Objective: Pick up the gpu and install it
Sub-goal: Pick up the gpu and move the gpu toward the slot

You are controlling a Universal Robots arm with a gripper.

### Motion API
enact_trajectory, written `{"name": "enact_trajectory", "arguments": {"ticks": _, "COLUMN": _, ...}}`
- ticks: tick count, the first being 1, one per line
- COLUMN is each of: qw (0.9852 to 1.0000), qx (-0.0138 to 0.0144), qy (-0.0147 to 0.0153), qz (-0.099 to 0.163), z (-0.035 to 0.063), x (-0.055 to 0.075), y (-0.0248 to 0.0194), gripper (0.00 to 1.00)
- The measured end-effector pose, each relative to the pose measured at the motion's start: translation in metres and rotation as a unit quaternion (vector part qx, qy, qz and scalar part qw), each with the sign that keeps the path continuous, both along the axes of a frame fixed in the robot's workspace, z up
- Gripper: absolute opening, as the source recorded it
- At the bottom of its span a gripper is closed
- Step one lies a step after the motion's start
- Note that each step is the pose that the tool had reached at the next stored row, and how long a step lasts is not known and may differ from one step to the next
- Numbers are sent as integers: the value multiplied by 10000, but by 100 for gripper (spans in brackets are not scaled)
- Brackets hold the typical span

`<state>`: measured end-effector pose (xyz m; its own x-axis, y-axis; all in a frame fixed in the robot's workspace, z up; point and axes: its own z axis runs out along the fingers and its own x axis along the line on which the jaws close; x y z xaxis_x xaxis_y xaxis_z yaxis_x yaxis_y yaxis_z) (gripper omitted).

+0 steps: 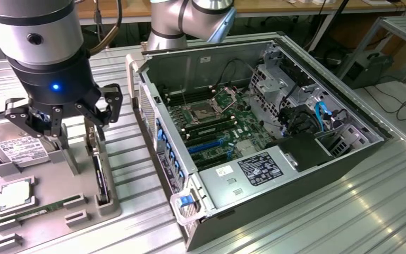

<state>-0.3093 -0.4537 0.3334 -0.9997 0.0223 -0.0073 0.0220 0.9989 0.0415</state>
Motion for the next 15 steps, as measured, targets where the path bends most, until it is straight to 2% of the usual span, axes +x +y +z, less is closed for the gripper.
{"name": "enact_trajectory", "arguments": {"ticks": 15, "qw": 10000, "qx": 0, "qy": 0, "qz": 3, "z": -84, "x": 0, "y": -61, "gripper": 60}}
